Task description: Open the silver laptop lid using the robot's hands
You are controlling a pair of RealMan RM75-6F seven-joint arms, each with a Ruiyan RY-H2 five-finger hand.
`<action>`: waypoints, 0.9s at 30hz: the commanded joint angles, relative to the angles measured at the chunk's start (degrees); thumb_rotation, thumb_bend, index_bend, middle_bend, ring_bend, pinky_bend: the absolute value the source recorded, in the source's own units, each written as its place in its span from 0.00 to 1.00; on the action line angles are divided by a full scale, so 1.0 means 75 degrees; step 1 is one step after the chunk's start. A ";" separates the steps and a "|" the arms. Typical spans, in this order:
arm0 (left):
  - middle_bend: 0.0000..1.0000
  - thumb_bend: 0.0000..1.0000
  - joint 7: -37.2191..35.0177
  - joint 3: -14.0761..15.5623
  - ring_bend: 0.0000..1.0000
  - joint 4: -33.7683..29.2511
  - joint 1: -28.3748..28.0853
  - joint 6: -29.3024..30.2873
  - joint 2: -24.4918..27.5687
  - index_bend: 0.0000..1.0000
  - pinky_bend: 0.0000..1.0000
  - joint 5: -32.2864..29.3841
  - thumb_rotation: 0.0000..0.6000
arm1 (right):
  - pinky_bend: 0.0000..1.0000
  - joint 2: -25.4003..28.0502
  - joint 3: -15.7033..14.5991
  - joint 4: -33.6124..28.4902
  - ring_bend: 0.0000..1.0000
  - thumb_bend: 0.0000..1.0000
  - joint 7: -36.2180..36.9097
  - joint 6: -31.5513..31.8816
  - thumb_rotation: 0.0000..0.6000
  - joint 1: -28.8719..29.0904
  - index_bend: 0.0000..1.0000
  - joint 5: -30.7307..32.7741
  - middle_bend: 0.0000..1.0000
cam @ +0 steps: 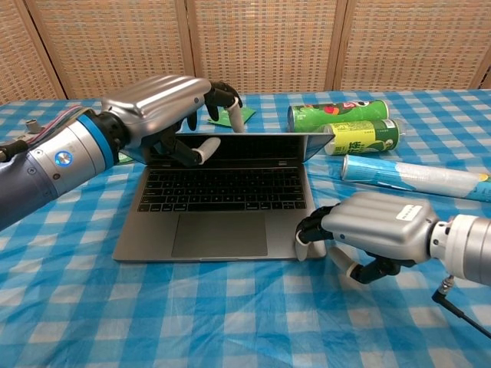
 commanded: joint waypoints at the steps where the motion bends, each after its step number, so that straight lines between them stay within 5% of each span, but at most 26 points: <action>1: 0.20 0.54 0.0111 -0.0126 0.29 0.0007 -0.0078 -0.0011 0.0012 0.38 0.39 -0.0107 1.00 | 0.35 0.0011 -0.0032 -0.0034 0.22 0.94 -0.0055 -0.0017 1.00 0.0020 0.34 0.0048 0.32; 14: 0.20 0.54 0.0471 -0.0864 0.29 0.0273 -0.0515 -0.0292 0.0167 0.38 0.37 -0.1018 1.00 | 0.35 0.0085 -0.0124 -0.0239 0.22 0.93 -0.0424 -0.0299 1.00 0.0218 0.34 0.0372 0.32; 27: 0.20 0.54 0.0304 -0.1004 0.29 0.0764 -0.0784 -0.0507 0.0237 0.38 0.37 -0.1594 1.00 | 0.35 0.0054 -0.0197 -0.0307 0.22 0.93 -0.0759 -0.0340 1.00 0.0341 0.34 0.0641 0.32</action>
